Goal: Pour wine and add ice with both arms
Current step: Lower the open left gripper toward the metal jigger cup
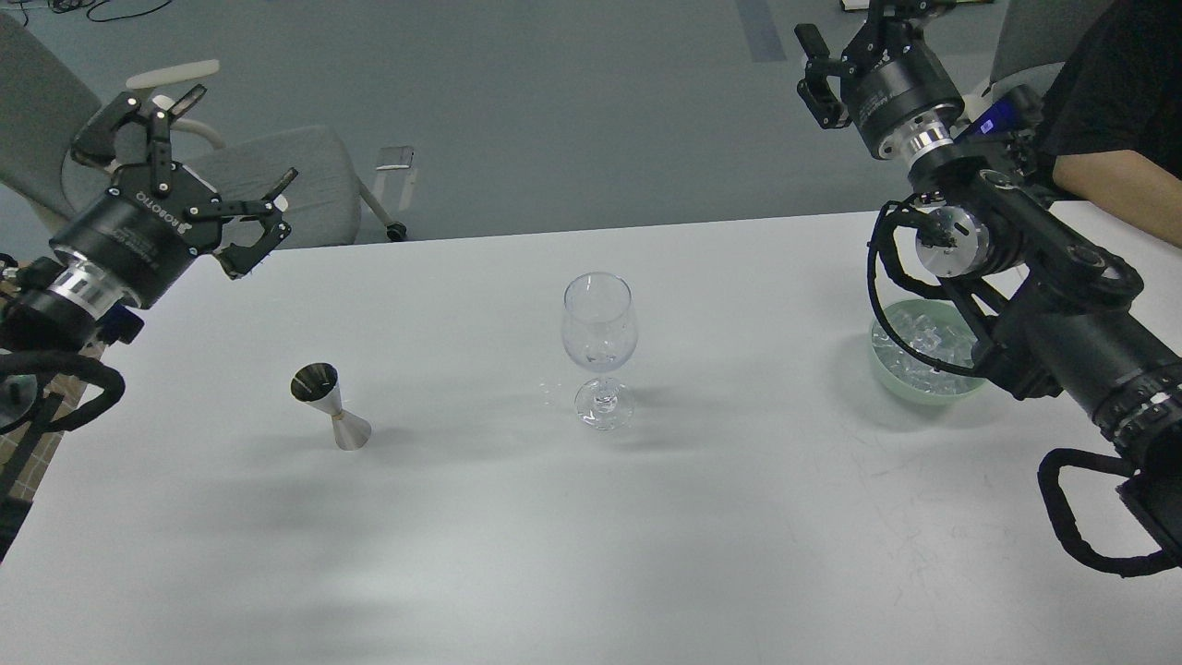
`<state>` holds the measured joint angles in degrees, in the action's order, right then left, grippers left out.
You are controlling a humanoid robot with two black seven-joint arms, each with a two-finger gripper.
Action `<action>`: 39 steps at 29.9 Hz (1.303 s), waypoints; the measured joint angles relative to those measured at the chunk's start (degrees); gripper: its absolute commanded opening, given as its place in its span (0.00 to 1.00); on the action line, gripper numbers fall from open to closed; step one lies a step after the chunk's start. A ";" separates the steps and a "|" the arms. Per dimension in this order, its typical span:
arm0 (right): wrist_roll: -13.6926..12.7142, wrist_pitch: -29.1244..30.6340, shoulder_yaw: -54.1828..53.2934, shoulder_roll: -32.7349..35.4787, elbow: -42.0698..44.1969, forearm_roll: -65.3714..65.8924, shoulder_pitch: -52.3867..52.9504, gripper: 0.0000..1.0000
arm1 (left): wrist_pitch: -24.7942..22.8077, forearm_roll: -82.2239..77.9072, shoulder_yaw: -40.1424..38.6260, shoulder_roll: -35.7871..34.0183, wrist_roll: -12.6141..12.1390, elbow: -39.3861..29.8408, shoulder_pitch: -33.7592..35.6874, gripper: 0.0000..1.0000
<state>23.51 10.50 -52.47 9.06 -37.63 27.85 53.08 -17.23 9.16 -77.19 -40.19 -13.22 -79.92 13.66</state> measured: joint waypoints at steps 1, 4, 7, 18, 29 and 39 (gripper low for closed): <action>-0.02 -0.04 0.00 0.00 0.00 0.01 0.00 1.00 | 0.67 0.44 -1.75 -0.01 -0.26 -1.42 -2.18 0.97; -0.04 -0.09 0.00 0.21 -0.04 0.01 -0.08 1.00 | 1.90 1.13 -7.42 0.48 -0.93 -6.18 -10.58 0.97; -0.04 -0.12 0.00 0.44 -0.10 -0.03 -0.25 1.00 | 2.00 2.28 -12.29 1.74 -1.90 -9.88 -18.44 0.98; -0.45 -0.20 0.09 0.52 -0.01 0.04 -1.46 1.00 | 1.78 7.09 -24.96 16.72 -10.91 -17.53 -39.42 0.98; -1.28 -0.20 0.09 0.45 0.03 0.10 -1.87 1.00 | 2.23 4.91 -22.70 25.66 -11.64 -15.76 -40.77 0.98; -1.42 -0.30 0.80 1.01 0.15 0.11 -2.01 1.00 | 2.75 -3.94 -17.31 32.41 -9.94 -6.56 -31.76 0.99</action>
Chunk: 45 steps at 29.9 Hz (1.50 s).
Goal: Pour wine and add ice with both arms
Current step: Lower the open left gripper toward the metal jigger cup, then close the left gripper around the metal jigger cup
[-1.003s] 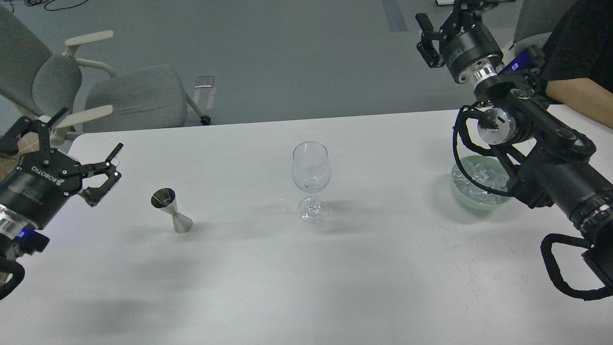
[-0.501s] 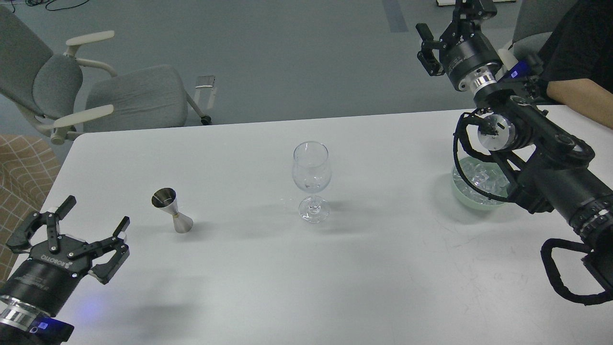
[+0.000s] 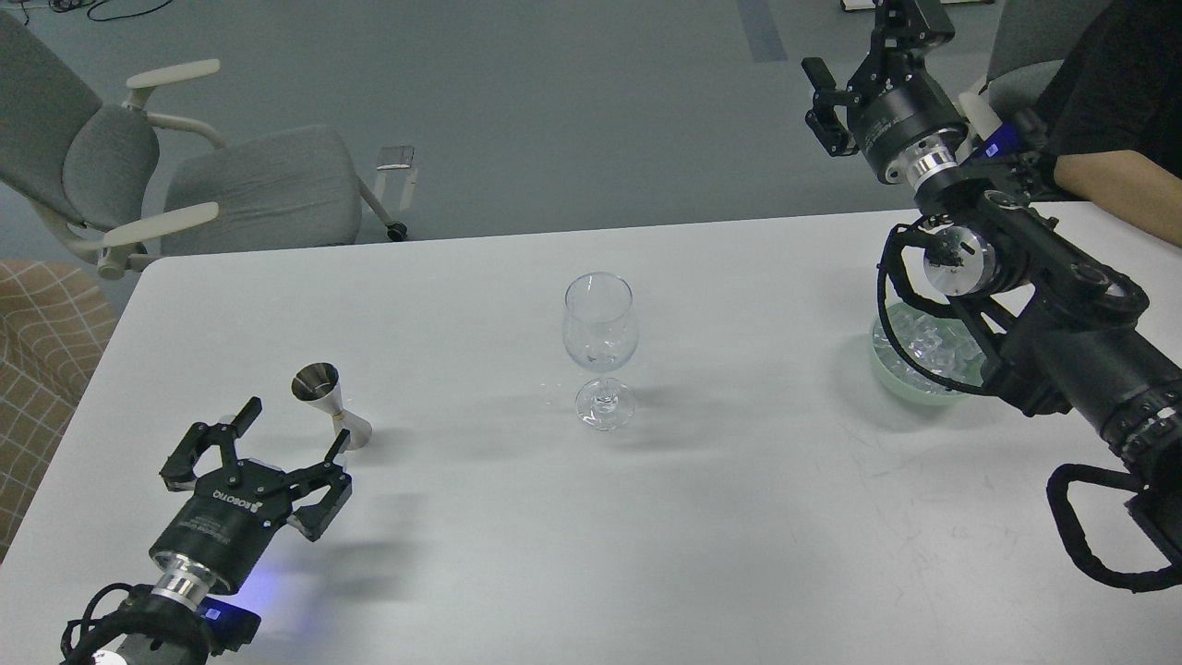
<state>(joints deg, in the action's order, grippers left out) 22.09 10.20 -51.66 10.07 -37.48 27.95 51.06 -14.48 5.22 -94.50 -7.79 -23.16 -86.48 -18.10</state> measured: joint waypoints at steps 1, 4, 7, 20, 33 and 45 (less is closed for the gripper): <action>0.00 -0.02 0.03 0.08 -0.02 0.00 0.00 1.00 | 0.18 -0.45 0.06 0.31 0.05 0.45 0.45 0.99; 0.00 -0.13 0.07 0.19 -0.06 0.00 -0.05 1.00 | 0.58 -1.07 0.11 0.81 0.32 3.10 2.22 0.99; 0.00 -0.16 0.07 0.21 -0.06 0.00 -0.12 1.00 | 0.73 -1.15 0.12 0.89 0.89 5.78 3.64 0.99; 0.06 -0.45 0.27 0.02 -0.09 0.00 -0.79 1.00 | 4.49 -4.40 0.34 0.95 3.49 10.68 8.23 0.96; 0.06 -0.45 0.34 0.13 0.04 0.00 -0.96 1.00 | 6.91 -4.68 2.72 0.78 3.42 10.65 9.97 0.84; 0.06 -0.60 0.34 0.13 0.00 0.04 -1.33 1.00 | 11.00 -8.15 3.21 0.90 4.10 10.61 12.19 0.54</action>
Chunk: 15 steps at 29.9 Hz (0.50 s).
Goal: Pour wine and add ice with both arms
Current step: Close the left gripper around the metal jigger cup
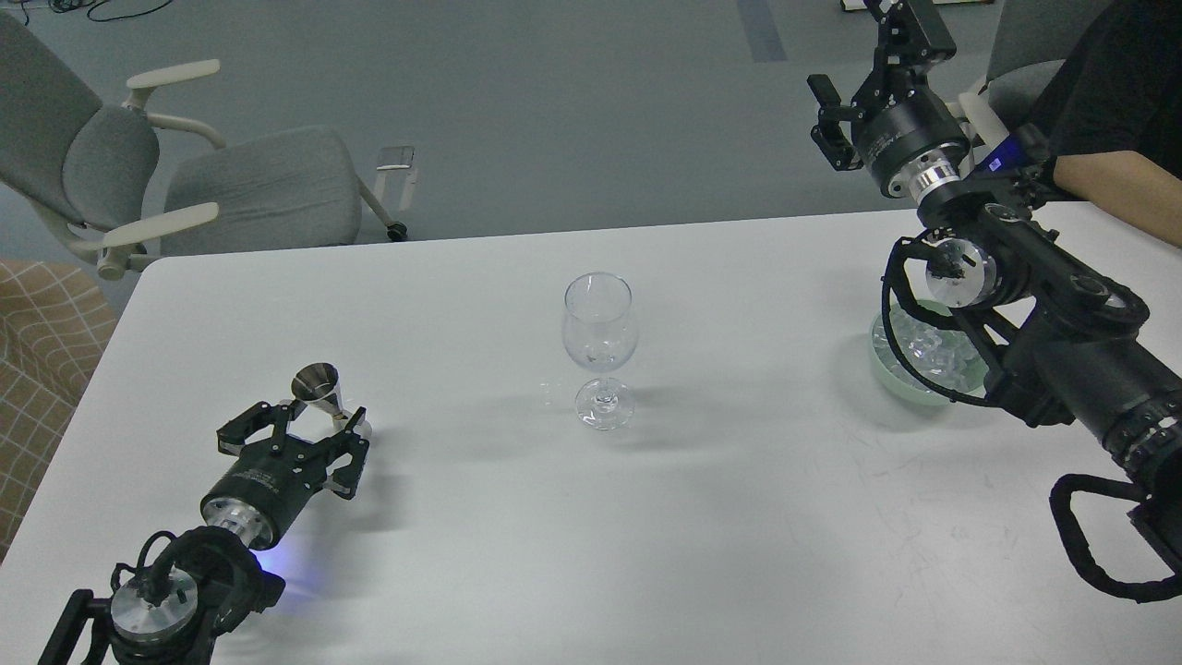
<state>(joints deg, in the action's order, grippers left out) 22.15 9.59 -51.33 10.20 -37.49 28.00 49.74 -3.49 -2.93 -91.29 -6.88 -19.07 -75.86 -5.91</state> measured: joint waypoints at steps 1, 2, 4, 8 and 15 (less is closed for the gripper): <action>0.00 0.00 0.00 0.00 -0.02 0.00 -0.02 1.00 | 0.14 -0.03 0.02 0.01 0.08 0.02 0.10 0.54; 0.00 -0.01 0.00 0.00 -0.04 -0.02 -0.02 1.00 | 0.23 -0.04 0.04 0.02 0.18 0.08 0.15 0.54; 0.00 -0.01 0.00 0.00 -0.04 -0.03 -0.08 1.00 | 0.34 -0.06 0.05 0.03 0.49 0.23 0.33 0.54; 0.02 -0.02 0.00 0.00 -0.11 -0.05 -0.38 1.00 | 0.40 -0.13 0.21 0.02 0.85 1.80 1.87 0.54; 0.06 -0.02 0.00 0.07 -0.14 -0.05 -0.51 1.00 | 0.51 -0.22 0.32 0.09 0.93 2.90 3.22 0.41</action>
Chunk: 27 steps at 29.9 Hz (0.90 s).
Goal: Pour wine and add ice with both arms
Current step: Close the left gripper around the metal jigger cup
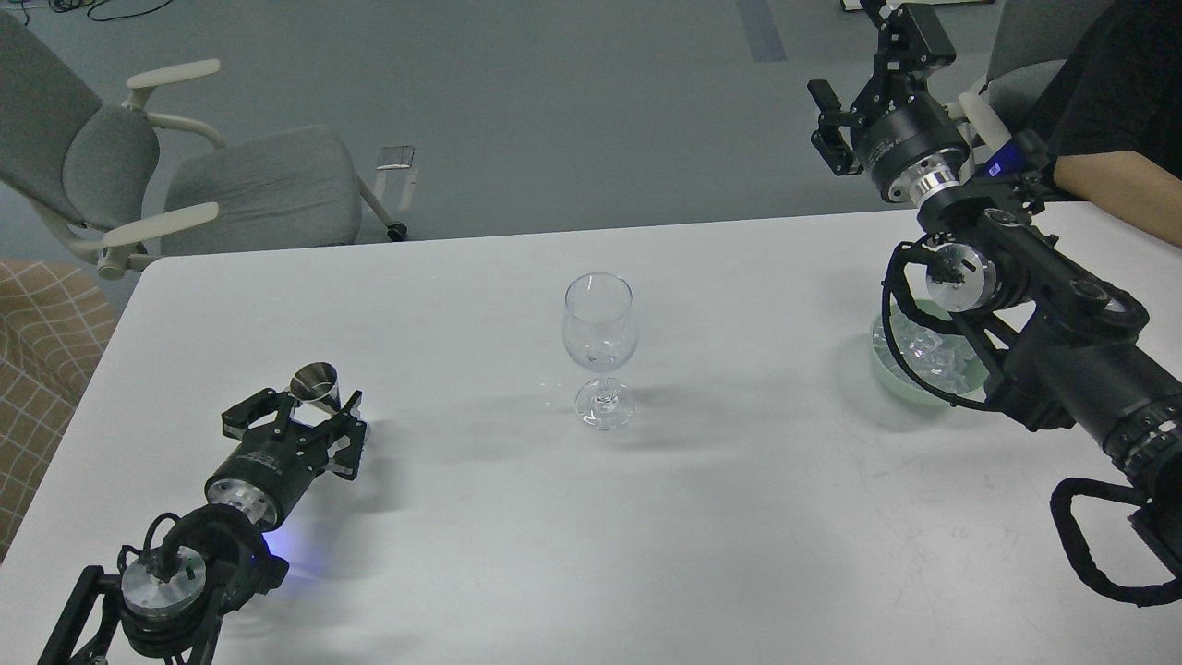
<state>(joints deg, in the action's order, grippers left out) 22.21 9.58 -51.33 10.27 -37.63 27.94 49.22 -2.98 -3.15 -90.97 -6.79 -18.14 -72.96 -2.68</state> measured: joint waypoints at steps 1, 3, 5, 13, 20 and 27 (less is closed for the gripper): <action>0.00 0.00 0.00 0.01 -0.02 0.00 0.00 1.00 | 0.03 0.00 0.07 0.01 0.00 0.00 0.02 0.39; 0.00 0.00 0.00 0.01 -0.06 0.00 -0.01 1.00 | 0.06 -0.01 0.21 0.02 0.00 0.01 0.03 0.32; 0.00 0.00 -0.03 0.02 -0.07 0.00 -0.01 1.00 | 0.07 -0.03 0.25 0.03 0.08 0.01 0.03 0.25; 0.03 -0.67 -0.03 -0.01 -0.09 0.01 -0.01 1.00 | -0.40 -1.15 0.59 0.07 0.74 0.02 -0.23 0.03; 0.03 -0.70 0.00 -0.07 -0.09 0.00 -0.10 1.00 | -0.79 -1.16 0.70 0.19 0.43 0.02 -0.30 0.00; 0.03 -0.70 0.00 -0.07 -0.25 0.01 -0.18 1.00 | -0.49 -1.16 0.58 0.09 0.26 -0.42 0.47 0.00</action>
<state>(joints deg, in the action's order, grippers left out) 22.24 8.88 -51.33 10.19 -37.88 27.95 49.05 -3.47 -4.31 -90.39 -6.71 -17.88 -73.38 -2.21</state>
